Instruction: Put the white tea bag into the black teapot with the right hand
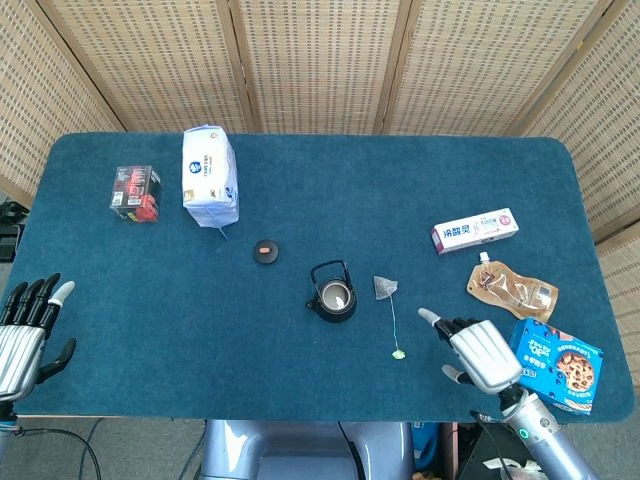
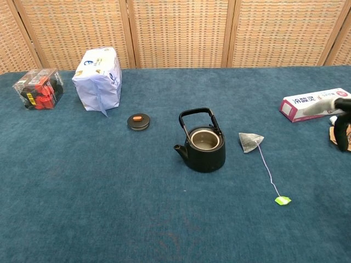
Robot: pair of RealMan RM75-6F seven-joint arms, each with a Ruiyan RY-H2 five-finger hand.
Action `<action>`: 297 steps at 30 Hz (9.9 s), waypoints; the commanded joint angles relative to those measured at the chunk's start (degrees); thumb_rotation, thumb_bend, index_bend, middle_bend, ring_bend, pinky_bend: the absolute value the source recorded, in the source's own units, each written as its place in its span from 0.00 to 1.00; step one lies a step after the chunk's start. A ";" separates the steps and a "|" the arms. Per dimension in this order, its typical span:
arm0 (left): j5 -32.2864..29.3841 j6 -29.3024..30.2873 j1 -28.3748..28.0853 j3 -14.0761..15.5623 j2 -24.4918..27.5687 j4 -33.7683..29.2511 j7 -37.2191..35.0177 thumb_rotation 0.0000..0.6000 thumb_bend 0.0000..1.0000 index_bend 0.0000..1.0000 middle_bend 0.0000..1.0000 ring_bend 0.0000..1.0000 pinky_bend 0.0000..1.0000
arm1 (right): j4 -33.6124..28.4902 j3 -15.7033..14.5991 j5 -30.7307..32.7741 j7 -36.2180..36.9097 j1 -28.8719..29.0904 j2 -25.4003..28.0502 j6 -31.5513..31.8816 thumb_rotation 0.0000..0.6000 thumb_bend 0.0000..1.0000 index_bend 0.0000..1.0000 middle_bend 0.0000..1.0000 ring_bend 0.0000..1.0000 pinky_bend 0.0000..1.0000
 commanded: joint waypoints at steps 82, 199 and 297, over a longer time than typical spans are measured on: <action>-1.62 -1.39 -0.75 -0.08 -1.51 2.56 -1.31 1.00 0.41 0.00 0.00 0.00 0.00 | 17.34 -2.87 9.37 -6.65 11.26 -17.69 -11.19 0.86 0.47 0.52 0.90 0.90 0.97; -2.67 -4.05 -1.02 0.91 -1.72 2.68 -1.98 1.00 0.41 0.00 0.00 0.00 0.00 | 2.76 5.86 11.47 -9.23 15.32 -6.02 -6.12 0.95 0.66 0.63 0.90 0.91 0.98; -3.20 -4.77 -0.75 1.69 -3.15 4.75 -3.16 1.00 0.41 0.00 0.00 0.00 0.00 | -2.25 4.99 19.22 -17.59 26.05 -6.88 -8.90 0.97 0.66 0.63 0.88 0.91 0.99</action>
